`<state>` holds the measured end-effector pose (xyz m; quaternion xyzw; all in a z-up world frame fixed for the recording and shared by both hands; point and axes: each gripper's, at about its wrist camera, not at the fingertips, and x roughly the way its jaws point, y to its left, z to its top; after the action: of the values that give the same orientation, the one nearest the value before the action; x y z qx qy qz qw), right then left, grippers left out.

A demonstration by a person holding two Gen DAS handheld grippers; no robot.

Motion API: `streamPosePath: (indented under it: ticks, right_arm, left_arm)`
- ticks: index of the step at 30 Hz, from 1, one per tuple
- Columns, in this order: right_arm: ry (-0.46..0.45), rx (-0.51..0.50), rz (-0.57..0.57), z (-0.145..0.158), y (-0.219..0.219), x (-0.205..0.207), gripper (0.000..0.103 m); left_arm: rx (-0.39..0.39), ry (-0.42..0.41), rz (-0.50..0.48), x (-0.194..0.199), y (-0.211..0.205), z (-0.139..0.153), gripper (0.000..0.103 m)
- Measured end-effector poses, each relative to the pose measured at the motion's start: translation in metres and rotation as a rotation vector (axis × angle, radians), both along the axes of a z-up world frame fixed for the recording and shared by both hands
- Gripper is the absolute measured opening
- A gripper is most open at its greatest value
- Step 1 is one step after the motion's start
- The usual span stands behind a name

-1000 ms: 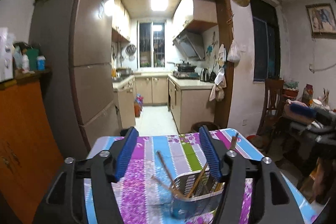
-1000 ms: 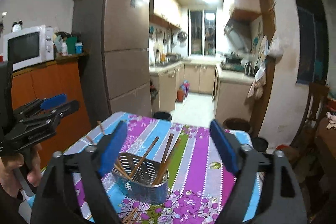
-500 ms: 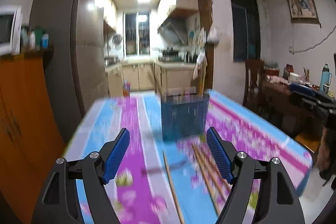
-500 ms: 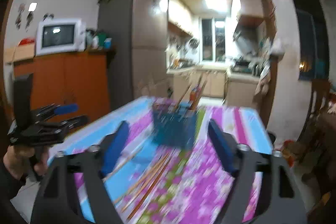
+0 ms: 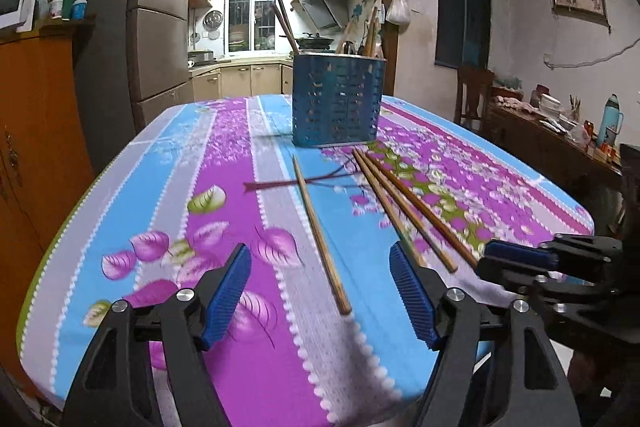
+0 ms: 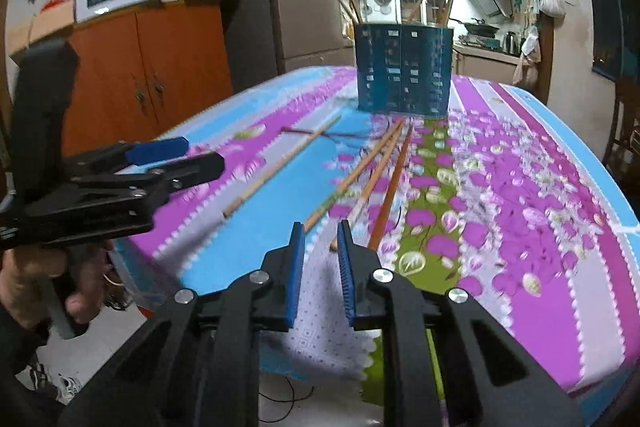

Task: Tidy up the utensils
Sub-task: 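Move the right tool back over the chopsticks on the table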

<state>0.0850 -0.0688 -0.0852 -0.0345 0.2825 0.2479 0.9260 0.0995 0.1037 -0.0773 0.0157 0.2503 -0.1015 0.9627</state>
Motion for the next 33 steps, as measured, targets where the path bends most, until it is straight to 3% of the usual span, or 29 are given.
streamPosePath:
  ticks: [19, 25, 33]
  right_arm:
    - [-0.015, -0.063, -0.158, -0.021, 0.014, 0.022, 0.009]
    - [-0.008, -0.037, -0.176, -0.021, 0.012, 0.023, 0.007]
    - [-0.018, -0.026, -0.183, -0.022, 0.013, 0.023, 0.005]
  left_arm:
    - [-0.061, -0.005, -0.070, -0.004, 0.009, -0.020, 0.071]
    - [-0.068, 0.017, -0.099, 0.001, 0.001, -0.028, 0.052]
    - [-0.032, 0.005, -0.101, 0.005, -0.014, -0.039, 0.041]
